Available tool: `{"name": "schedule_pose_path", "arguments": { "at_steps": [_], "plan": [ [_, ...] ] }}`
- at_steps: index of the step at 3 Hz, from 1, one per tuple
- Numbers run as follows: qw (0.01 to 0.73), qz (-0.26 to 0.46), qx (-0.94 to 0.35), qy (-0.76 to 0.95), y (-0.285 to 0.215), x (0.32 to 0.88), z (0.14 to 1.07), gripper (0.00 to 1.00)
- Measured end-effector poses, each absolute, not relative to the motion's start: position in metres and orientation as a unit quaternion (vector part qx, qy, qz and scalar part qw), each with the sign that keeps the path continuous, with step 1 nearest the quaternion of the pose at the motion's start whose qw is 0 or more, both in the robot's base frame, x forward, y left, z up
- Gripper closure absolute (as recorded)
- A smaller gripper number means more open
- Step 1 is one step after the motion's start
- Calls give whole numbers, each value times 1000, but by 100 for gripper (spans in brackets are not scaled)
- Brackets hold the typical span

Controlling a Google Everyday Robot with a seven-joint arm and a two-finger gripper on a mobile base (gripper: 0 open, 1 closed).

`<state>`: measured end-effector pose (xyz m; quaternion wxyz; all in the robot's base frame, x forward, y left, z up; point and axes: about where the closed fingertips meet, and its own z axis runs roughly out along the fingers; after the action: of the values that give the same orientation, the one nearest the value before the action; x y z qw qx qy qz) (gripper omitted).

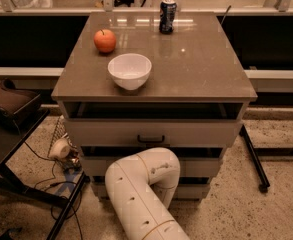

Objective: Close bottom drawer

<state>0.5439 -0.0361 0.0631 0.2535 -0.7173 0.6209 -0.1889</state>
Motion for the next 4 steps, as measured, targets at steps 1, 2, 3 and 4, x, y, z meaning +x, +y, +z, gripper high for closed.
{"name": "schedule_pose_path", "arguments": {
  "at_steps": [1,2,3,4],
  "plan": [
    [253,-186,-723,615,-32,539,68,100],
    [245,-185,-731,609,-34,530,80,100],
    [245,-185,-731,609,-34,530,85,100],
    [245,-186,-731,609,-34,530,88,100]
  ]
}}
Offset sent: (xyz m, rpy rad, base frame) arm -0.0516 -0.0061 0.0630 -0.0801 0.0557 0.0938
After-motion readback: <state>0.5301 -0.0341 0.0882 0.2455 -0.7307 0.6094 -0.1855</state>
